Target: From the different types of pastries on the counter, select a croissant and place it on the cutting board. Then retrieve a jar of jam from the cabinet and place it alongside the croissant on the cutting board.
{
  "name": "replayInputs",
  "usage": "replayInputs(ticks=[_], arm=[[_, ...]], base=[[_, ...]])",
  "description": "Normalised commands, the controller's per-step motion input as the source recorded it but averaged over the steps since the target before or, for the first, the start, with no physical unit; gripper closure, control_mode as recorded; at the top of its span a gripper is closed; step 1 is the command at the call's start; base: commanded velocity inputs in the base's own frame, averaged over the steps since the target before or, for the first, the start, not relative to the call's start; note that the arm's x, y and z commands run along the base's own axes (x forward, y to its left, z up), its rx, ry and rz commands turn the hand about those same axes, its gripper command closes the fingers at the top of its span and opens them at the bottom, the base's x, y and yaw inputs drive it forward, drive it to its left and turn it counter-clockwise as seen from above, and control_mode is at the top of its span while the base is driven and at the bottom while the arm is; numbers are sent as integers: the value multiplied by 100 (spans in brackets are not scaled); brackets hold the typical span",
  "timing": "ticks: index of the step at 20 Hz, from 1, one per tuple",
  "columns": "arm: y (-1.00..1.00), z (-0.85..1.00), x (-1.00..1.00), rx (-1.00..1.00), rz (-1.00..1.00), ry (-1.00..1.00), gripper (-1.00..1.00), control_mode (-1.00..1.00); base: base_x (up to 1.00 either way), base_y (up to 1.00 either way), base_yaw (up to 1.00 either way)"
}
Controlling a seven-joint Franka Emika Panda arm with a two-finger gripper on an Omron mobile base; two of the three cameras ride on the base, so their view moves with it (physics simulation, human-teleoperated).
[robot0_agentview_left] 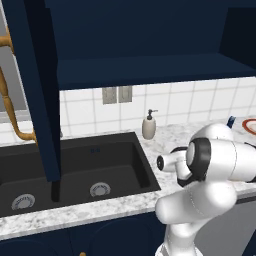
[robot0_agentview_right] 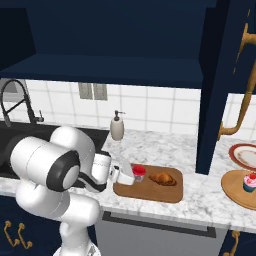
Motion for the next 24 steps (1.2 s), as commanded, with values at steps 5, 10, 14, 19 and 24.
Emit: replayInputs(ticks=[5, 10, 14, 19, 24], arm=[[7, -4, -51, 0, 0, -1, -100, -100], [29, 0, -54, 0, 0, -2, -100, -100], [53, 5, -49, -3, 0, -6, -100, -100], [48, 4, -61, -8, 6, -21, -100, -100], [65, 0, -66, -6, 26, -14, -100, -100]], base=[[0, 0, 0], [0, 0, 0], [0, 0, 0], [0, 0, 0], [0, 0, 0]])
